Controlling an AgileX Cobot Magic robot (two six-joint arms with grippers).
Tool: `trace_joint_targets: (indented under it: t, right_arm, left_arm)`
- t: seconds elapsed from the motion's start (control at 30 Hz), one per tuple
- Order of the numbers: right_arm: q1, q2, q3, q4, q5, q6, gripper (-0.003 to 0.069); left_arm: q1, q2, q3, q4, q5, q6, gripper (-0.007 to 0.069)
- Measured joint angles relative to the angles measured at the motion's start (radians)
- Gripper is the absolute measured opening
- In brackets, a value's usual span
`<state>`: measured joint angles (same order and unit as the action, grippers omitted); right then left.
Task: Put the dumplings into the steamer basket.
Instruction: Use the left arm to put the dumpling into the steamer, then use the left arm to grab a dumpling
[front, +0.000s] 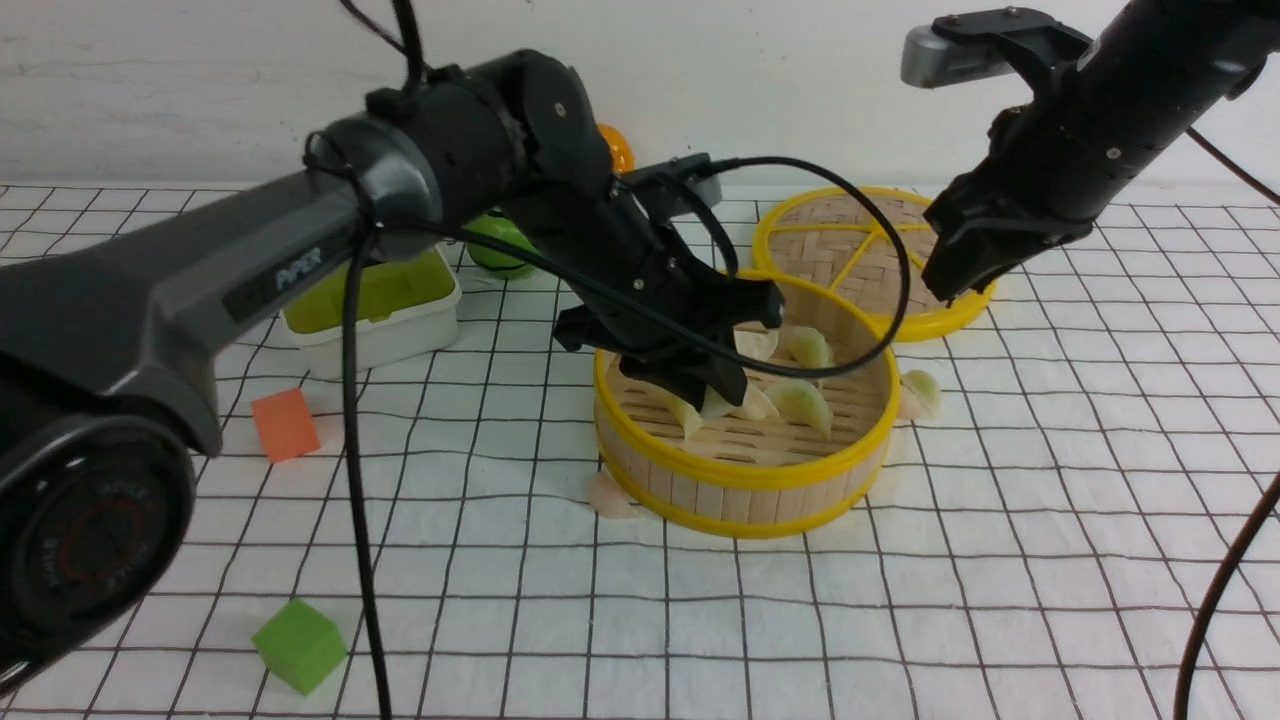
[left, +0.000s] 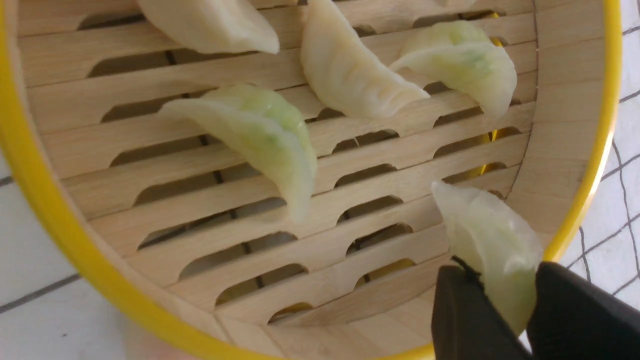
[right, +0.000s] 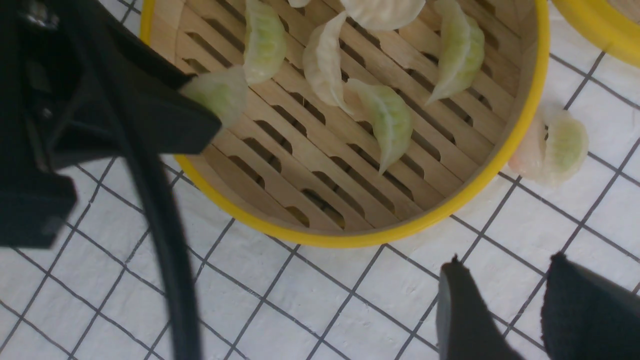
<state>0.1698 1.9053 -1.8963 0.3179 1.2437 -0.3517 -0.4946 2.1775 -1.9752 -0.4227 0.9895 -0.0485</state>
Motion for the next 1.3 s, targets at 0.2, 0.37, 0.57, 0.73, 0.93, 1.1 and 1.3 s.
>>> trace_joint_targets:
  t: [0.2,0.37,0.57,0.73,0.93,1.1,1.3]
  right_arm:
    - [0.000,0.000,0.000,0.001,0.000,0.000,0.0239]
    - [0.000,0.000,0.000,0.001,0.000,0.000,0.0239]
    - [0.000,0.000,0.000,0.001,0.000,0.000,0.0239]
    - [0.000,0.000,0.000,0.001,0.000,0.000,0.0239]
    - [0.000,0.000,0.000,0.001,0.000,0.000,0.0239]
    - [0.000,-0.014,0.000,0.013,0.000,0.004,0.0239]
    - [0.000,-0.081,0.000,0.010,0.002,0.026,0.0239]
  left_arm:
    - [-0.044,0.032,0.000,0.109,-0.029,-0.107,0.0156]
    - [-0.045,0.071,0.000,0.161,-0.057,-0.171,0.0156]
    - [-0.045,0.073,0.000,0.171,-0.055,-0.169,0.0211]
    - [-0.045,0.073,0.000,0.169,-0.035,-0.171,0.0371]
    - [-0.045,0.059,-0.029,0.166,0.014,-0.174,0.0453]
    - [-0.045,-0.027,-0.123,0.211,0.151,-0.137,0.0448]
    - [-0.043,-0.186,-0.119,0.412,0.243,-0.134,0.0412]
